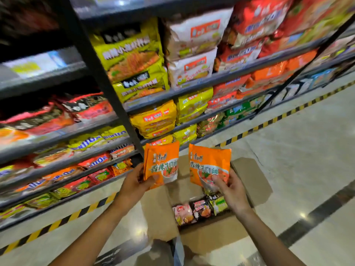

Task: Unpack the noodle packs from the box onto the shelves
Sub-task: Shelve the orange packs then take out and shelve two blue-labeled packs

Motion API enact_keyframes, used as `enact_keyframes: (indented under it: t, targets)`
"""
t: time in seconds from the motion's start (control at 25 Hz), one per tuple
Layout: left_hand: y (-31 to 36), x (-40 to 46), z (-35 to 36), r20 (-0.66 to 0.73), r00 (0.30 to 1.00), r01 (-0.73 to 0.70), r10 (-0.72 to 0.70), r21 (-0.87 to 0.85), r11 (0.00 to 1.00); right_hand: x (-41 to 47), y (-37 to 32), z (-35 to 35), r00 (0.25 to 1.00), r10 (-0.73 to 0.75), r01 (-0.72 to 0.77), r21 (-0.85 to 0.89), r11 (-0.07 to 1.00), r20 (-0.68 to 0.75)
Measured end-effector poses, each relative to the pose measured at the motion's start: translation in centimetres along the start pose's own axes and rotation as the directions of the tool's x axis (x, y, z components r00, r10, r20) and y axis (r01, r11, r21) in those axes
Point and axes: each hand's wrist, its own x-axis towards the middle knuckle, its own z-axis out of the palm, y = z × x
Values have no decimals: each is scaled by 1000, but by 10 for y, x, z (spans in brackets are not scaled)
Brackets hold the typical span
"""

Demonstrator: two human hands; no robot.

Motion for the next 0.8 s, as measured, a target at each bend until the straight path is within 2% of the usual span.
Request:
enact_keyframes:
  t: [0.32, 0.48, 0.68, 0.8]
  targets:
    - [52, -109, -40, -129, 981, -165, 144, -170, 972, -84, -91, -14, 976, -215, 212, 70, 975, 43]
    - [69, -171, -50, -237, 953, -237, 190, -185, 954, -116, -123, -11, 945, -292, 272, 144, 952, 149]
    - [82, -246, -86, -397, 886, -322, 239, -156, 934, -150, -161, 16, 887, -362, 310, 210, 927, 287]
    - [88, -285, -119, -503, 822, -371, 267, -117, 921, -173, -191, 45, 850, -386, 322, 227, 919, 358]
